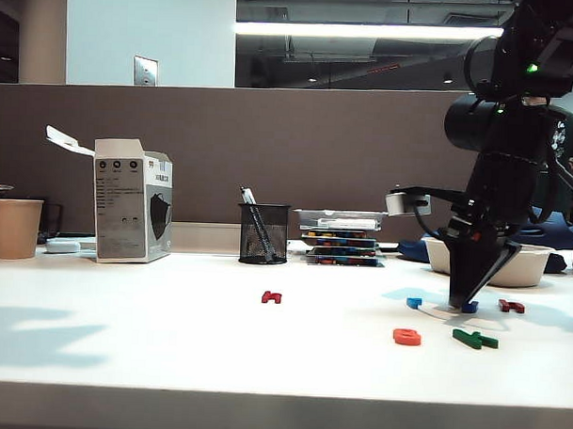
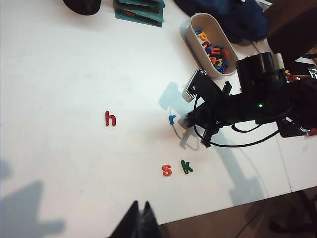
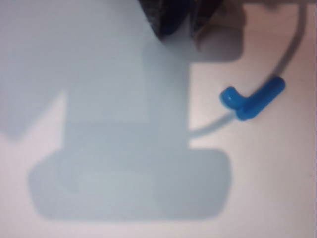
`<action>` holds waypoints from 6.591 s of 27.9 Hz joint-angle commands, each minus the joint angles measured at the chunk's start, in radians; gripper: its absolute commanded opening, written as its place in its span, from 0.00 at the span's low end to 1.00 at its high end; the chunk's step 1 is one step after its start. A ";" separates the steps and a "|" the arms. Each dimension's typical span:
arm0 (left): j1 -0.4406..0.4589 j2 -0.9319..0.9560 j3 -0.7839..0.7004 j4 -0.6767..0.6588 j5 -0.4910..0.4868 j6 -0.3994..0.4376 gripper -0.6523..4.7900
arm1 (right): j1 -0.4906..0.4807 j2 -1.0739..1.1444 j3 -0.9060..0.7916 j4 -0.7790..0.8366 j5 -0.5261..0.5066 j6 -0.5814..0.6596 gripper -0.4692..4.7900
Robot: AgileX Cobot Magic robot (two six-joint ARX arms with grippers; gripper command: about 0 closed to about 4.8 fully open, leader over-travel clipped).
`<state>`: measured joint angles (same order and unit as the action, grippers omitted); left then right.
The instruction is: Select the appropriate letters from the row of letter magnets placed on the table to arrange into the word "sky".
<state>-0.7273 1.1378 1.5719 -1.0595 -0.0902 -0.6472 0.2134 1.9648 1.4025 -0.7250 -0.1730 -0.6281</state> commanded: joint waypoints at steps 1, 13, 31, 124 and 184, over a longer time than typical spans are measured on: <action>0.000 -0.003 0.003 0.006 -0.002 0.004 0.11 | 0.000 0.002 -0.001 -0.010 0.022 -0.002 0.17; 0.000 -0.003 0.003 0.006 -0.002 0.004 0.11 | 0.000 0.002 -0.001 -0.010 0.021 0.000 0.08; 0.000 -0.003 0.003 0.006 -0.002 0.004 0.11 | 0.000 -0.035 0.048 -0.110 -0.032 0.055 0.08; 0.000 -0.003 0.003 0.006 -0.002 0.004 0.11 | -0.049 -0.368 -0.358 -0.025 0.048 0.322 0.16; 0.000 -0.003 0.003 0.006 -0.002 0.004 0.11 | -0.061 -0.305 -0.359 -0.163 0.035 0.322 0.08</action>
<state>-0.7273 1.1374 1.5719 -1.0595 -0.0902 -0.6472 0.1520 1.6638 1.0409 -0.8810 -0.1699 -0.3069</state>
